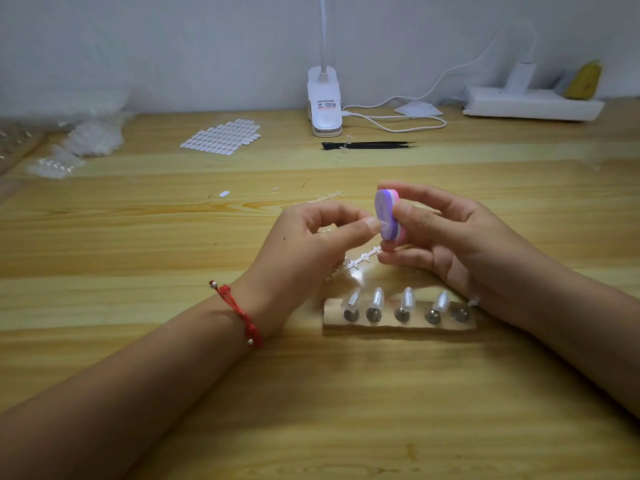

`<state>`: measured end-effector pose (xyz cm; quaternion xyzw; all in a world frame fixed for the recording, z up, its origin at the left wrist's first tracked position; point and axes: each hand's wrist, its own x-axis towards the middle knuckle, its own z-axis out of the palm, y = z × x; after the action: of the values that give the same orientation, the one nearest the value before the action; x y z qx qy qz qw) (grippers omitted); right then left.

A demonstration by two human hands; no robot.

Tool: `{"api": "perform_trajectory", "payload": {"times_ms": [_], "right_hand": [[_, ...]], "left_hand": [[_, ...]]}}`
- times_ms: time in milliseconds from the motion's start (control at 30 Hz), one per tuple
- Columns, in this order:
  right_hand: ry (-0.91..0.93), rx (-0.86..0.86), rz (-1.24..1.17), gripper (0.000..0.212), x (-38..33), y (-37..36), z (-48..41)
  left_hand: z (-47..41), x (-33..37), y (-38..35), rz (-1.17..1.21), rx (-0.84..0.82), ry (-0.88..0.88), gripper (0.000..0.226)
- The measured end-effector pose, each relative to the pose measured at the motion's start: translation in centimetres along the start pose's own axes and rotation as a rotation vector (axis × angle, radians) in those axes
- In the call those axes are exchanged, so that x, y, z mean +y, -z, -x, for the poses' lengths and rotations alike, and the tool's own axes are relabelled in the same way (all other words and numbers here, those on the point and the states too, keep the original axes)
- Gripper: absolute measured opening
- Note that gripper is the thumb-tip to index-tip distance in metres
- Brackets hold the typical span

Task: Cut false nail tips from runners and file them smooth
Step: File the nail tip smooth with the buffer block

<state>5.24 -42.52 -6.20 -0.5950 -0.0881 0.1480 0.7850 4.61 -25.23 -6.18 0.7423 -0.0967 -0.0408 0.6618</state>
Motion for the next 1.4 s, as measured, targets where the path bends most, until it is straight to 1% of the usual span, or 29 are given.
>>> {"api": "perform_trajectory", "payload": {"times_ms": [133,200,267,333,467,600,667,733,867,1000,1100,1233,1333,1400], "right_hand": [[-0.015,-0.085,0.121,0.034,-0.03,-0.02,0.14],[-0.001,-0.079,0.125,0.034,0.1,-0.07,0.12],[0.02,-0.013,0.036,0.032,0.22,0.03,-0.05],[0.032,0.011,0.019,0.034,0.25,0.15,-0.05],[0.041,-0.056,0.15,0.032,0.2,-0.09,0.25],[0.055,0.004,0.07,0.035,0.23,-0.06,0.11],[0.059,-0.013,0.109,0.034,0.27,-0.06,0.22],[0.061,-0.059,0.168,0.029,0.3,-0.27,0.39],[0.069,0.003,0.086,0.033,0.23,-0.23,0.27],[0.045,-0.056,0.134,0.033,0.08,-0.29,0.32],[0.058,-0.014,0.083,0.037,0.11,-0.14,0.25],[0.042,-0.087,0.181,0.031,0.05,-0.22,0.38],[0.046,-0.021,0.095,0.034,0.09,-0.09,0.24],[0.035,-0.032,0.089,0.032,0.03,-0.06,0.21]], "left_hand": [[-0.1,0.08,0.36,0.092,0.075,0.063,0.009],[-0.16,0.04,0.48,0.119,0.102,0.072,0.008],[-0.12,-0.03,0.29,0.096,0.093,0.04,0.01],[-0.04,-0.1,-0.05,0.064,0.063,0.012,0.012],[-0.06,-0.23,0.15,0.079,0.081,0.013,0.01],[-0.07,-0.26,0.13,0.057,0.061,-0.003,0.012],[-0.08,-0.24,0.12,0.055,0.05,-0.006,0.013],[-0.12,-0.22,0.26,0.076,0.063,0.007,0.011],[-0.05,-0.14,0.16,0.062,0.047,0.002,0.011],[0.0,-0.09,0.13,0.082,0.055,0.013,0.01],[-0.01,-0.13,0.13,0.067,0.049,0.013,0.012],[0.08,-0.1,0.21,0.076,0.048,0.015,0.013],[0.03,0.03,0.2,0.062,0.037,0.02,0.013],[0.07,0.04,0.17,0.056,0.019,0.025,0.014]]}}
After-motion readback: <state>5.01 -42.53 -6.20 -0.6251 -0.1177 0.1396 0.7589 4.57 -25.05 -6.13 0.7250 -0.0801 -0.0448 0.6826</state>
